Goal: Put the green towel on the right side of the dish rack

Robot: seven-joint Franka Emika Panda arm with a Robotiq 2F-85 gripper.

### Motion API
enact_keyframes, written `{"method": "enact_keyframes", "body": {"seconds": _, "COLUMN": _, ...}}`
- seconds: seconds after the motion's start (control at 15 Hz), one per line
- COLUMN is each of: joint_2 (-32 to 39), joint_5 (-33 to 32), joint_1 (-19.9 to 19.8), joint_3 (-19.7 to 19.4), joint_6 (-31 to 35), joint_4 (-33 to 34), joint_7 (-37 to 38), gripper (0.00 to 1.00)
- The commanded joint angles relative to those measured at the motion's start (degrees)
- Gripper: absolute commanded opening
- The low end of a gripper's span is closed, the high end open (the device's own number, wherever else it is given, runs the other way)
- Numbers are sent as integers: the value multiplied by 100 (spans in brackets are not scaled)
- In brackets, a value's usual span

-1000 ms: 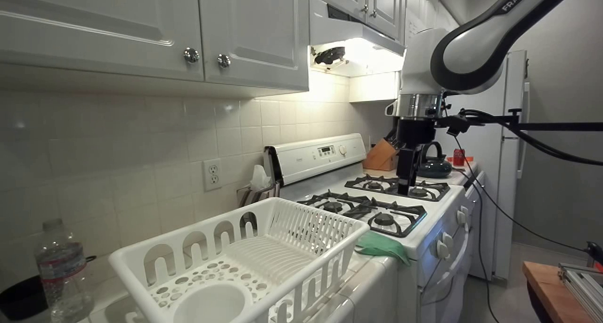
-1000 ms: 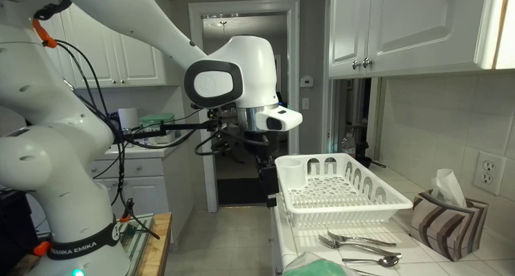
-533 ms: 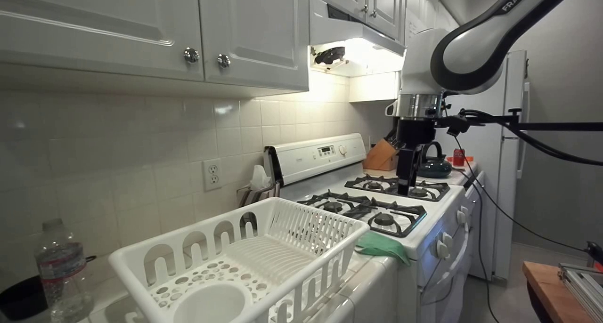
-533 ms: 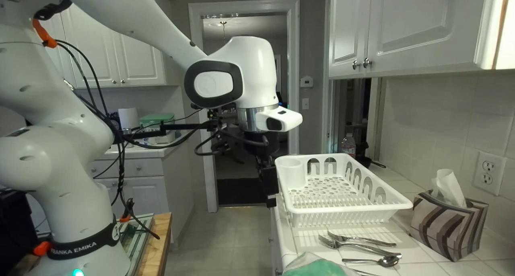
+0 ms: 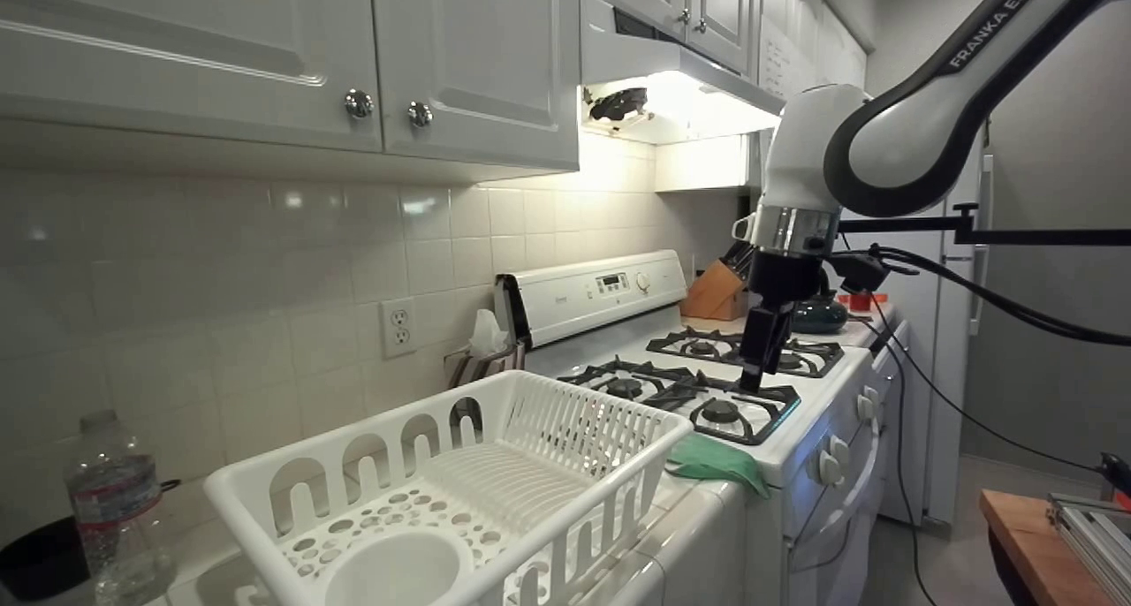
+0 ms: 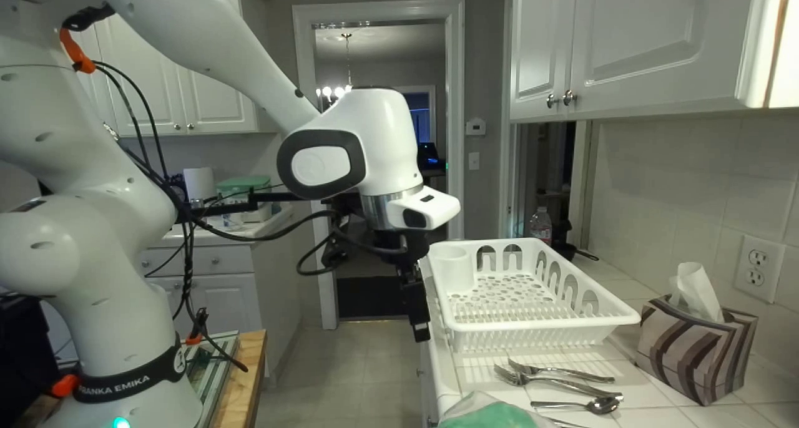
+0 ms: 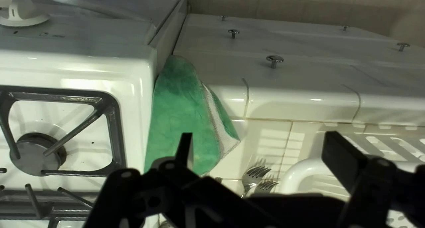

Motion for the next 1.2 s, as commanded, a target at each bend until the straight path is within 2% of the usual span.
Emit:
{"method": "enact_keyframes", "body": {"seconds": 0.0, "joint_2": 391, "joint_5": 94, "joint_1": 30, "joint_3": -31, "joint_6": 724, "joint_4": -103, "joint_7": -116, "gripper": 100}}
{"method": "enact_keyframes", "body": {"seconds": 0.4, "joint_2": 911, "joint_5": 321, "joint_1": 83, "joint_3": -172, "joint_6": 1133, "joint_4": -150, "joint_7": -389, "gripper": 100}}
{"method": "enact_keyframes", "body": {"seconds": 0.8, "joint_2": 1585, "joint_5": 457, "joint_1": 27, "joint_3": -129, "joint_6": 1657, "joint_4": -17, "joint_7": -597, "gripper": 100}}
{"method": "enact_keyframes", "body": {"seconds": 1.13, "joint_2": 2069, "joint_5": 1484, "joint_1": -1, "joint_3": 46, "joint_6": 1924, "joint_4": 350, "joint_7": -1212, "gripper": 100}}
